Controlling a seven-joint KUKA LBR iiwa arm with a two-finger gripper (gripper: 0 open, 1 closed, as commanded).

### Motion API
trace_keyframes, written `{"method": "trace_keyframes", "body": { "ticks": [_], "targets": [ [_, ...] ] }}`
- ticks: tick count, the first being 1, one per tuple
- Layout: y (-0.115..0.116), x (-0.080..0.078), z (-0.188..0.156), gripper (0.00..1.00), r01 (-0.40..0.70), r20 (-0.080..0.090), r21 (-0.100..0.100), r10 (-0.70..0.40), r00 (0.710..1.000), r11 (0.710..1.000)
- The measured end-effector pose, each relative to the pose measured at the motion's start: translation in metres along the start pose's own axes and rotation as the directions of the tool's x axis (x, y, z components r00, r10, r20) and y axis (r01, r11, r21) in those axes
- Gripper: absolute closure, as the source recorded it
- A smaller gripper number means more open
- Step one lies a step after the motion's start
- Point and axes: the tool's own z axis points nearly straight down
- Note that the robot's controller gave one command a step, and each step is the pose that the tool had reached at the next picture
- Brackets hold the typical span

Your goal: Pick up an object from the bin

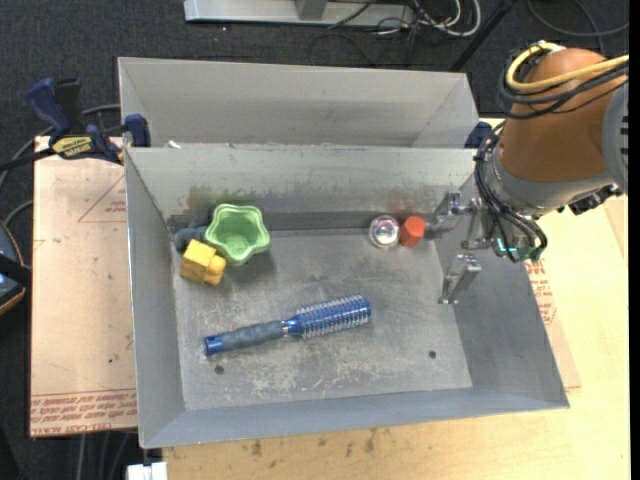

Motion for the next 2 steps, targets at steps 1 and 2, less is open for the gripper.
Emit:
{"method": "trace_keyframes", "body": {
  "ticks": [1,2],
  "targets": [
    [0.054,-0.029,0.063,0.0,0.398,0.004,-0.001,-0.398,0.917,0.917],
    [0.101,0.016,0.144,0.0,0.546,0.011,0.011,-0.546,0.838,0.838]
  ]
}}
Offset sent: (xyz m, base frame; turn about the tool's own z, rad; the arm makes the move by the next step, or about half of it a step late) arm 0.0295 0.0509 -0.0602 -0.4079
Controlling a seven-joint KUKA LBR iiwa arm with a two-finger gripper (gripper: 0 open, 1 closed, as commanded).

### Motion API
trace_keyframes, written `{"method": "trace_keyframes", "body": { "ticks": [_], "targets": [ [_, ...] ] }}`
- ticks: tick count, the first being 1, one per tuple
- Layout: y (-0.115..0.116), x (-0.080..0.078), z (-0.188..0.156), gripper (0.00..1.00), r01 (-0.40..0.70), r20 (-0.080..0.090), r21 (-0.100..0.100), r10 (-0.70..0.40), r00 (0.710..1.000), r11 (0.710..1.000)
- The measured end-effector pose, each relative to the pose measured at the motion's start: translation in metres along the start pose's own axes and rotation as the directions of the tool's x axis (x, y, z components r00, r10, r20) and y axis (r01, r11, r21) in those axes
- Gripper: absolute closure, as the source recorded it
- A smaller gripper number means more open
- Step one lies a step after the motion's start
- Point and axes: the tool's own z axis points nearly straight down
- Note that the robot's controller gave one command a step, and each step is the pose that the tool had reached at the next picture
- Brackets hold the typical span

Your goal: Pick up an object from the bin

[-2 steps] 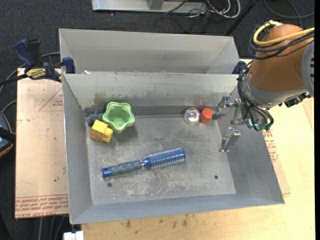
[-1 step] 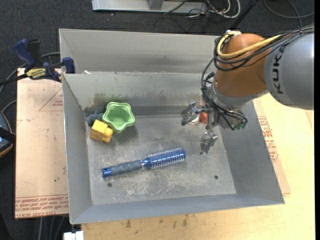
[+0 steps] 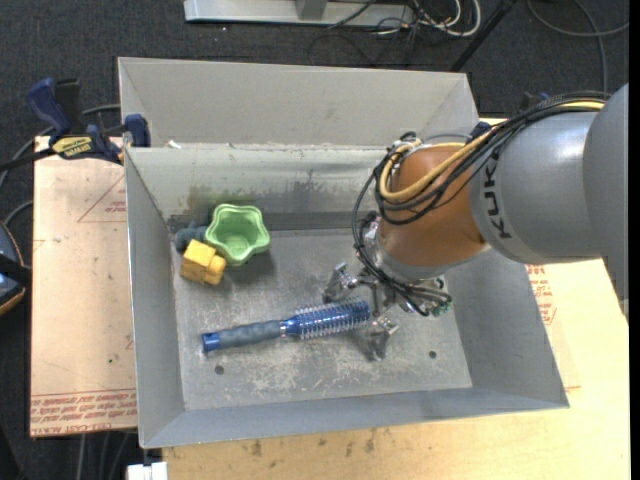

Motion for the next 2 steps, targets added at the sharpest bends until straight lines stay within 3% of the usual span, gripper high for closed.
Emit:
{"method": "trace_keyframes", "body": {
  "ticks": [1,2],
  "targets": [
    [-0.001,-0.001,-0.002,1.0,-0.001,0.002,0.0,0.001,1.0,1.0],
    [0.028,0.012,-0.156,1.0,0.178,0.002,-0.003,-0.178,0.984,0.984]
  ]
}}
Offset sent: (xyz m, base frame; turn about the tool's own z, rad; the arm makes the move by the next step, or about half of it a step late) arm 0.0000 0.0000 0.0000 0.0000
